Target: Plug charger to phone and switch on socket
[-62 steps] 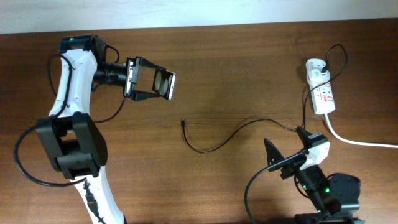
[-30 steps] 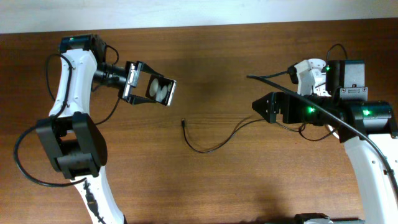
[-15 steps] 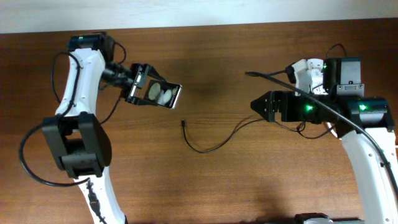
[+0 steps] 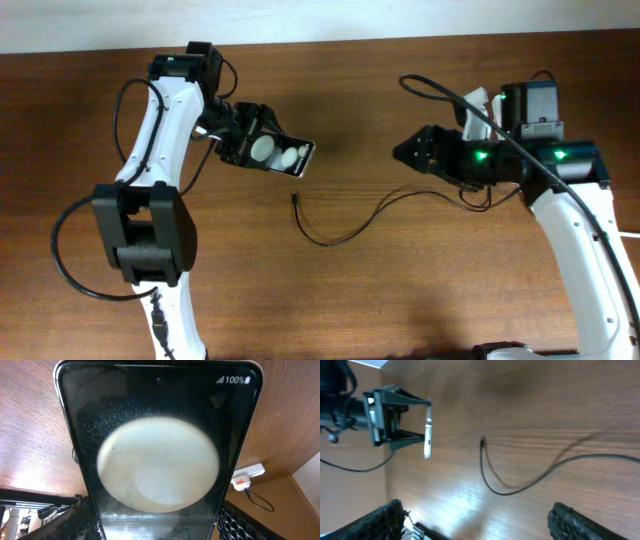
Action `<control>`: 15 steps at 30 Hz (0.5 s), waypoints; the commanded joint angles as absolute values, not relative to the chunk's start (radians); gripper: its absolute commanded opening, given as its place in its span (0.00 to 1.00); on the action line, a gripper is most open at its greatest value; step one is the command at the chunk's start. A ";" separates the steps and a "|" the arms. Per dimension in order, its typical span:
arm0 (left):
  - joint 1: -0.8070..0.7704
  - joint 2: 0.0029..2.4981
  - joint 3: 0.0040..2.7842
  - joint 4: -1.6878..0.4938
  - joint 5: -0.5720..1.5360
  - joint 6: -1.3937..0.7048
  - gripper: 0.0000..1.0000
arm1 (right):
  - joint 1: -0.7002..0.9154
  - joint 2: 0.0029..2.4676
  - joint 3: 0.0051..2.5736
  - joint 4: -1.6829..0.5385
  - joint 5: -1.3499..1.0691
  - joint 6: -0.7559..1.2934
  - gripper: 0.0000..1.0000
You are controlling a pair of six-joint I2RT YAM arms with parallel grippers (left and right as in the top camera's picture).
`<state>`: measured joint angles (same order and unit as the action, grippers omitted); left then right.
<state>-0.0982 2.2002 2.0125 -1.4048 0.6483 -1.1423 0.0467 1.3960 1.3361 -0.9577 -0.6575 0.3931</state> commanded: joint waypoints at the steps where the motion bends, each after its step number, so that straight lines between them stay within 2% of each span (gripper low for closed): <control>1: -0.110 2.193 2.035 -1.406 0.657 -1.159 0.00 | 0.120 1.400 1.345 -0.898 -0.633 0.494 0.92; 5: -0.141 2.193 2.035 -1.406 0.657 -1.160 0.00 | 0.225 1.414 1.345 -0.823 -0.564 0.619 0.92; 15: -0.170 2.193 2.035 -1.403 0.684 -1.185 0.00 | 0.362 1.606 1.345 -0.692 -0.561 0.690 0.91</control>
<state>-0.1692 2.2002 2.0125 -1.4017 0.6464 -1.1717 0.3321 1.5860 1.3361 -0.7235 -0.5724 0.6819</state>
